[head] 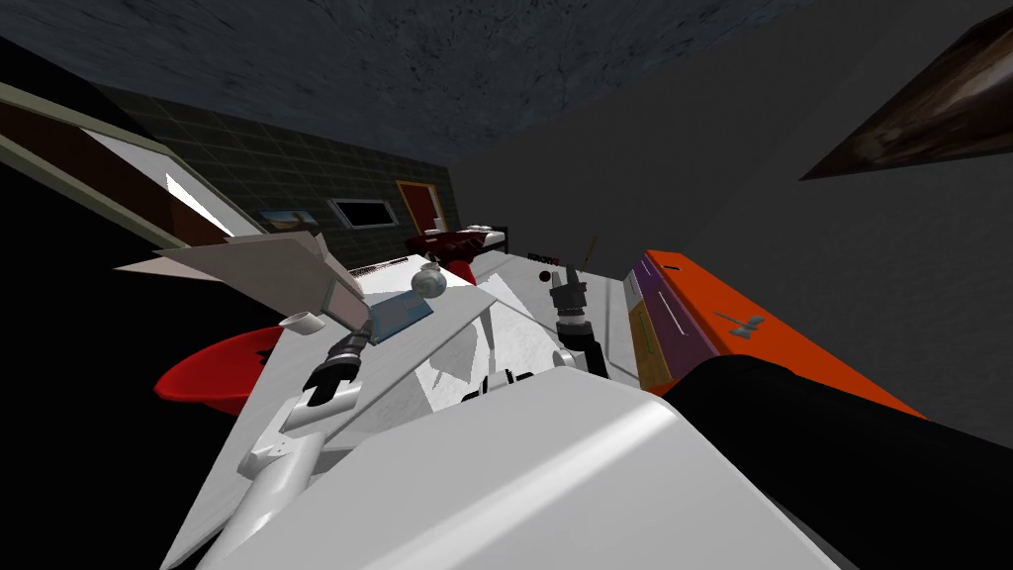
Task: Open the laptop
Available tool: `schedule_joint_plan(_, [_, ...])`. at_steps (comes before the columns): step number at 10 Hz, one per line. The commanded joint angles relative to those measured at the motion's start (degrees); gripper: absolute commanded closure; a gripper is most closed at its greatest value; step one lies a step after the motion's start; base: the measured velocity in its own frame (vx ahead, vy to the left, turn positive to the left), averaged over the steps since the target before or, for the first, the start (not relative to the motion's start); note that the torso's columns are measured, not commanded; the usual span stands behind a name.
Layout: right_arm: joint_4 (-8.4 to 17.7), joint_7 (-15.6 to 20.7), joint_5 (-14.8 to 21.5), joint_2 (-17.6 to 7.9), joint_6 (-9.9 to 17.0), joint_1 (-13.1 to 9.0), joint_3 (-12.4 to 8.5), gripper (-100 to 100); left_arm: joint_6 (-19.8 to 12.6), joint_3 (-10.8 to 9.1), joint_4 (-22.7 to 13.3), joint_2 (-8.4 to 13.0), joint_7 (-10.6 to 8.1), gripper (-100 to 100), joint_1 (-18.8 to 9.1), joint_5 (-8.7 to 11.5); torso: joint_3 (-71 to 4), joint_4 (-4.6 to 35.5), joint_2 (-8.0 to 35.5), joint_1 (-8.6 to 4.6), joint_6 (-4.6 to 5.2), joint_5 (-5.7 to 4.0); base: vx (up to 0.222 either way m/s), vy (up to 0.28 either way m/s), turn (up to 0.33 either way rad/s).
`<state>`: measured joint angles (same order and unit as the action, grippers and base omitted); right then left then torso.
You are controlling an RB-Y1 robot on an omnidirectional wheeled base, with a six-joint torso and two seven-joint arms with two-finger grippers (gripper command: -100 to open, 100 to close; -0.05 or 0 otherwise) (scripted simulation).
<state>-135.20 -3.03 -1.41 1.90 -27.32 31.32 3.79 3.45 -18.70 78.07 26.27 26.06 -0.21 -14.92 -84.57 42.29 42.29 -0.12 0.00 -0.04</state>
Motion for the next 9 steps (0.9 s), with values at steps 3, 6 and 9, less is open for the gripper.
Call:
schedule_joint_plan(3, [0.0,0.0,0.0,0.0,0.0,0.0,0.0,0,-1.6,-0.42,0.4,1.2,0.02,100,0.2,0.1,0.0,0.0,0.0,0.35,0.0,0.11,0.006,-0.023,0.004])
schedule_joint_plan(6, [0.0,0.0,0.0,0.0,0.0,0.0,0.0,0,-4.7,0.76,1.7,5.0,3.45,100,2.8,-2.9,-0.1,0.0,-0.1,-0.17,0.02,-0.06,0.048,-0.102,-0.068])
schedule_joint_plan(9, [0.0,0.0,0.0,0.0,0.0,0.0,0.0,0,-7.8,1.94,2.9,8.9,6.88,100,5.4,-5.8,0.0,0.0,0.0,0.17,0.0,0.05,0.061,-0.104,-0.069])
